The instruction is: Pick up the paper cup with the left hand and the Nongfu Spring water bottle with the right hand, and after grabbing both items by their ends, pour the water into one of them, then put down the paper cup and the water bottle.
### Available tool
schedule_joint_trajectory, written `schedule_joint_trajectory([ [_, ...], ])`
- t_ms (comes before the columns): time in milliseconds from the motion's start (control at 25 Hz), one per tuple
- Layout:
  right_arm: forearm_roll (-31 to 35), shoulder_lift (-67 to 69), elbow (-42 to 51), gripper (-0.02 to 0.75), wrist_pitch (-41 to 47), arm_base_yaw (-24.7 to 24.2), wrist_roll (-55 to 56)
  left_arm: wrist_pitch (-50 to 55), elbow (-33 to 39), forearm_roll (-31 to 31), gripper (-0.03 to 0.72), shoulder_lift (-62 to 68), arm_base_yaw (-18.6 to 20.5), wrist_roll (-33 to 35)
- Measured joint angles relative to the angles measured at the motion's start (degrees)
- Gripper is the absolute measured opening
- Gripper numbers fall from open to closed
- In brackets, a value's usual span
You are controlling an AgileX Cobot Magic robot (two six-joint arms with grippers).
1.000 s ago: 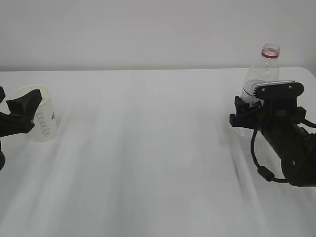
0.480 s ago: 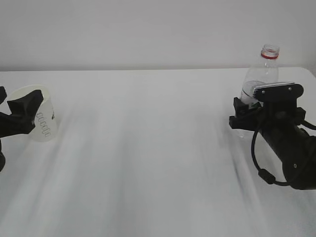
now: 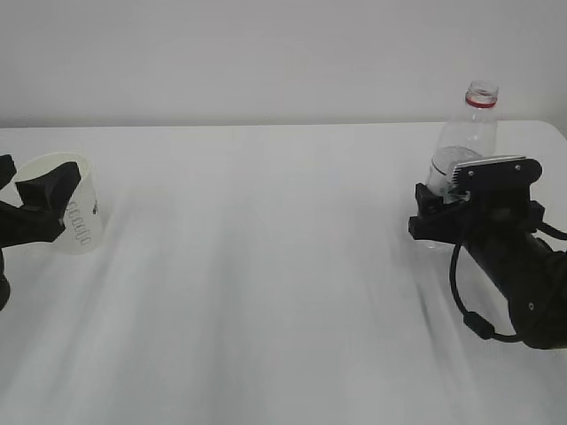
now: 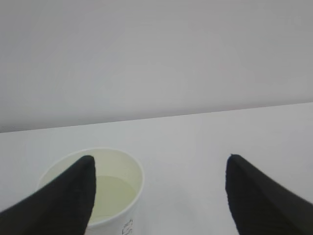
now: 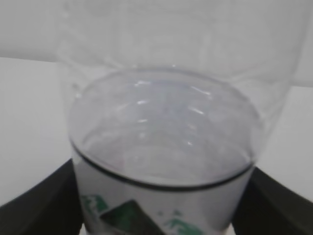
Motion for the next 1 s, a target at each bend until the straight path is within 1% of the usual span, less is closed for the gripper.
schedule_joint_trajectory([
  [320,-2.1,0.0,2.3,0.608,0.0,0.0,0.9,0.0,0.0,0.2,0.593,0.0,0.0,0.0],
  [1000,-2.5,-0.1,6.2,0.608,0.1,0.0,1.2,0.0,0.0,0.4,0.593,0.0,0.0,0.0],
])
